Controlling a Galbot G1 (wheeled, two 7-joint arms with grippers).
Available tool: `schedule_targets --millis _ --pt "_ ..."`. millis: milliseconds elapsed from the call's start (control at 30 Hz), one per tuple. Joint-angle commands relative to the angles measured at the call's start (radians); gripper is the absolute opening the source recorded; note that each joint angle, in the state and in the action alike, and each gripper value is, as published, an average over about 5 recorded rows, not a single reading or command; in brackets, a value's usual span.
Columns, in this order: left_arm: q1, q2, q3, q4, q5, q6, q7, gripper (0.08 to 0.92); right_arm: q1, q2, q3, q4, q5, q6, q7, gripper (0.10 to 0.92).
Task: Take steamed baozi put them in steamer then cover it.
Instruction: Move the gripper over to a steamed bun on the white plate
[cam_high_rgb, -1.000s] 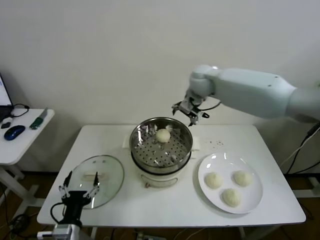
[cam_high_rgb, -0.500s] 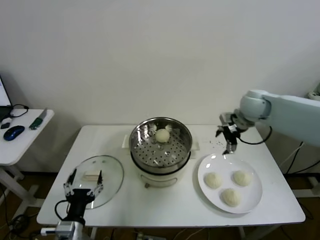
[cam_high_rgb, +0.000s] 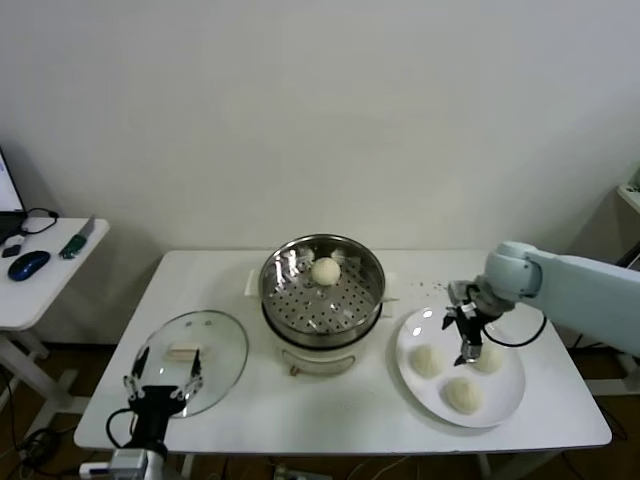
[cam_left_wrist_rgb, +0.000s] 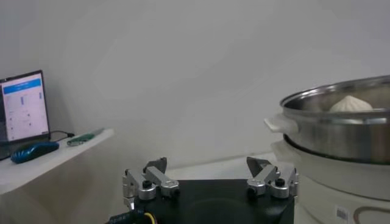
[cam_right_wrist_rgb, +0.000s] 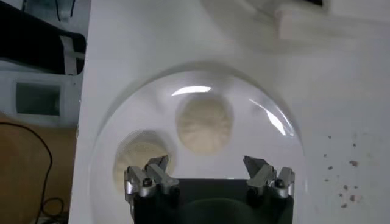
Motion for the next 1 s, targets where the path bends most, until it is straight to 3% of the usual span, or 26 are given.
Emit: schedule_targets --millis 33,633,1000 --pt "0.004 -0.001 -0.001 0.007 0.001 0.004 -0.001 0.823 -0.212 0.034 0.148 -0.062 -0.053 -0.009 0.045 0.823" --pt "-0.003 -0.004 -0.005 0.032 0.01 0.005 -0.002 0.823 -0.252 0.112 0.188 -0.147 -0.075 0.001 0.035 0.821" --pt "0.004 -0.012 0.002 0.03 0.028 0.002 0.002 0.823 -0.237 0.106 0.194 -0.149 -0.046 0.009 0.021 0.693"
